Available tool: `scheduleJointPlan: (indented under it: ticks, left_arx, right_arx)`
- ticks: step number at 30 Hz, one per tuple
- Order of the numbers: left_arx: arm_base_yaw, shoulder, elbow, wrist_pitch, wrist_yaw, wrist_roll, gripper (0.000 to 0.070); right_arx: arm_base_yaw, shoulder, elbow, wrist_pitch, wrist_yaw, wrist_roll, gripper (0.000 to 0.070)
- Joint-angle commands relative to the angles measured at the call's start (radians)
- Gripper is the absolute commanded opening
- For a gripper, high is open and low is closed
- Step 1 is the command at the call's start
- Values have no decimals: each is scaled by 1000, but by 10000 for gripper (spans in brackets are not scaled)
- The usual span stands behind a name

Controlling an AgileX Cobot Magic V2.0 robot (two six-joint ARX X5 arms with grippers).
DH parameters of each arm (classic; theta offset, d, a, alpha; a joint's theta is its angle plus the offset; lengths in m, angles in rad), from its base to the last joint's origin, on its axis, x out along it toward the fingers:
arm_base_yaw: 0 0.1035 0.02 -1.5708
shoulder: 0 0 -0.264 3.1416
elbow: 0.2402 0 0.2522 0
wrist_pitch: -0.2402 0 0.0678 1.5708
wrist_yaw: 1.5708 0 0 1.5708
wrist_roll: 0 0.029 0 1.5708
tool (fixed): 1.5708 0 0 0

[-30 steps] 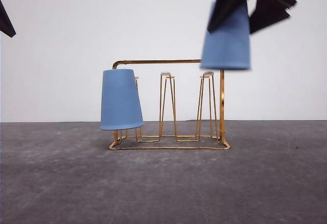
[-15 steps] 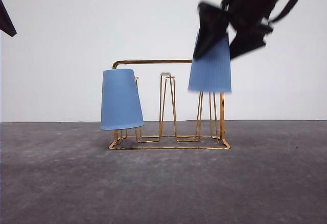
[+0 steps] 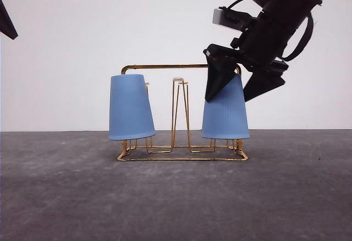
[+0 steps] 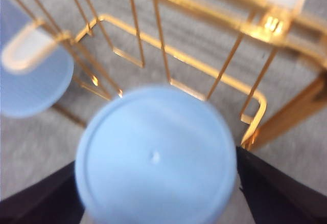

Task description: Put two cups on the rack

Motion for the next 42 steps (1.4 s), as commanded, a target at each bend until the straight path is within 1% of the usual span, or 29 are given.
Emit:
scheduleJointPlan:
  ticks: [1,2,6,7,8,10,11,12,14,17,23,26,29,32,35,36,37,38,39,40,41,42]
  left_arx:
    - [-1,5,8,10,-2,-3,389]
    - [-1,5,8,10,-2,-3,389]
    - [-1,5,8,10,-2,-3,389]
    - [-1,5,8,10,-2,-3,389]
    - [-1,5,8,10,-2,-3,389]
    - [-1,5,8,10,-3,-3,389]
    - [-1,5,8,10,-3,-3,389]
    - [-1,5,8,10,-3,-2,389]
    - [-1,5,8,10,-3,4,389]
    - [-1,5,8,11,-3,25,389]
    - [-1,6,8,10,-2,125,389]
    - [-1,6,8,10,-2,156,389]
    - [-1,6,8,11,-2,167,389]
    - [-1,6,8,9,-3,184,389]
    - [-3,5,9,-9,13,182,388]
    - [-3,4,9,-15,14,182,370]
    - [-3,4,9,-17,14,183,253]
    - [-3,5,9,-17,14,185,94]
    - [-3,5,9,-13,14,192,45]
    - [-3,6,9,-3,14,212,16]
    - [-3,7,9,11,14,240,0]
    - [-3,7,9,28,13,284,0]
  right_arx:
    - [2,-22,57,-53,-1,13,551]
    - [2,-31,77,-99,-1,17,551]
    - [4,-75,179,-355,-1,37,549]
    - [5,-87,191,-407,-1,37,539]
    - [6,-101,197,-447,-1,37,520]
    - [6,-131,187,-497,-1,36,457]
    - [7,-148,178,-518,-1,36,437]
    - [6,-167,160,-525,-1,36,437]
    - [6,-217,105,-509,0,36,437]
    - [6,-325,-28,-433,-1,36,437]
    - [6,-569,-313,-255,-6,39,437]
    - [6,-695,-439,-183,-16,69,437]
    - [6,-812,-557,-90,-28,126,437]
    - [6,-901,-647,5,-27,155,439]
    - [6,-938,-663,9,-28,154,442]
    - [6,-945,-663,7,-29,156,439]
    - [6,-951,-663,5,-28,156,387]
    - [6,-956,-663,3,-27,155,292]
    - [6,-958,-663,4,-21,155,76]
    - [5,-958,-663,7,-14,154,13]
    - [5,-957,-663,9,-9,153,32]
    - [5,-957,-663,6,-10,153,31]
